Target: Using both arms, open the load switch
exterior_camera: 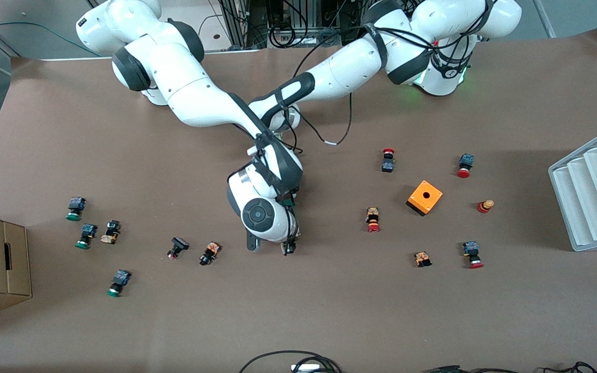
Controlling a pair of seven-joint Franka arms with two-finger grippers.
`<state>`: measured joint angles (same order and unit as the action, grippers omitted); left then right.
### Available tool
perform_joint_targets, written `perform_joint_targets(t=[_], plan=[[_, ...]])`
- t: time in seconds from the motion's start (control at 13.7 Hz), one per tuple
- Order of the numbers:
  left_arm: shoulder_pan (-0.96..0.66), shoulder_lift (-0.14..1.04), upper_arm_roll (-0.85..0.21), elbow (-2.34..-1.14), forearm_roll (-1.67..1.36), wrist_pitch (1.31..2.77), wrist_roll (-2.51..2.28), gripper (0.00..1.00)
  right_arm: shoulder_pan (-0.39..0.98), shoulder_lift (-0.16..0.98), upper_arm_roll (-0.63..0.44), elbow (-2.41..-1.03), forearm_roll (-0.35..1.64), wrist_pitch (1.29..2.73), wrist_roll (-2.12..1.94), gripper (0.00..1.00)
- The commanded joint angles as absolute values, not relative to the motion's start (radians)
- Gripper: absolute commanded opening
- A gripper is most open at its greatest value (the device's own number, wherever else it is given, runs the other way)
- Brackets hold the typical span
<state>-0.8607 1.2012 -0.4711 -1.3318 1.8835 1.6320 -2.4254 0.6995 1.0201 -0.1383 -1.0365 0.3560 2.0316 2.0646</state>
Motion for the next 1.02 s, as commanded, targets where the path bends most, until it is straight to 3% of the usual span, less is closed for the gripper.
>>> perform_joint_targets(t=[0.0,0.95], plan=[[-0.868,1.226,-0.471,-1.312,1.885,1.635,-2.413,0.50,0.707,1.026,-0.140,-1.039,0.388,2.049,2.100,0.39],[-0.868,1.226,-0.471,-1.313,1.885,1.637,-2.414,0.50,0.710,1.016,-0.126,-1.089,0.403,2.054,2.132,0.29]])
